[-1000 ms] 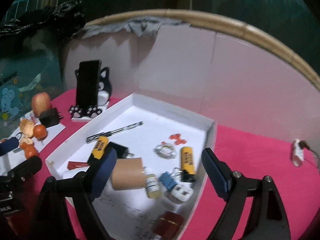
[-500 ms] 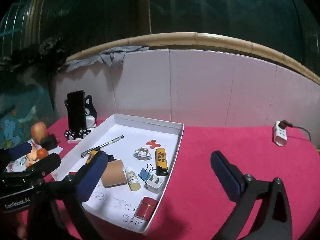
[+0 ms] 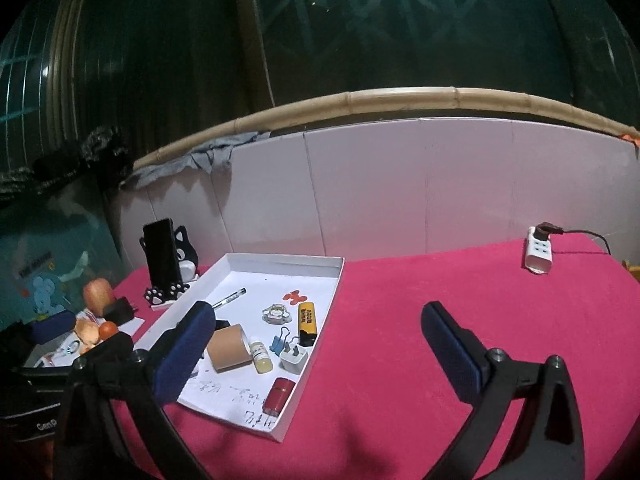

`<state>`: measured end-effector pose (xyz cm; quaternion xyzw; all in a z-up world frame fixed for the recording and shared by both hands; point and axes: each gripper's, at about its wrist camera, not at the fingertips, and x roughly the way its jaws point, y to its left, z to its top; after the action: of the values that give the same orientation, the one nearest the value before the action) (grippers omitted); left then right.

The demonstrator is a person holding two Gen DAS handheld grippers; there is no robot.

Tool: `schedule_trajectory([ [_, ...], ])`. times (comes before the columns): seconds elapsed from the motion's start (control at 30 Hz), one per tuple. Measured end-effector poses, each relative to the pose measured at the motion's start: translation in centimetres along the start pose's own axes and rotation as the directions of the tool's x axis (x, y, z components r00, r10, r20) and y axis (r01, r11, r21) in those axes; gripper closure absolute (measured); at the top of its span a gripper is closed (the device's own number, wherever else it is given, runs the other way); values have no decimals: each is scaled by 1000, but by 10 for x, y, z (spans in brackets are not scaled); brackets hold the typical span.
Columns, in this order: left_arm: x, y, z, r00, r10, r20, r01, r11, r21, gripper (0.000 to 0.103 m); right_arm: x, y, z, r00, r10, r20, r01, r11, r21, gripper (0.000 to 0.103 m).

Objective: Organize rigid objects

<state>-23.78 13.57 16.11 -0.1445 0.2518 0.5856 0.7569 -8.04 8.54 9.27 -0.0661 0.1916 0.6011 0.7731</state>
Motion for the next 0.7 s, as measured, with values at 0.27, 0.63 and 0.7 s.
schedule_trajectory([
  [0.27,-28,-2,0,1000,-9,25,9,1000,-16,9,-36,-12,3,998,44,47,-47,998,47,0],
  [0.63,-68,-1,-8,999,-5,42,8,999,-54,9,-76,-10,-3,996,36,77,-36,999,0,0],
  [0.7,-73,-3,-11,999,-8,42,10,999,-45,9,-82,-8,-3,996,24,85,-23,1000,-10,0],
])
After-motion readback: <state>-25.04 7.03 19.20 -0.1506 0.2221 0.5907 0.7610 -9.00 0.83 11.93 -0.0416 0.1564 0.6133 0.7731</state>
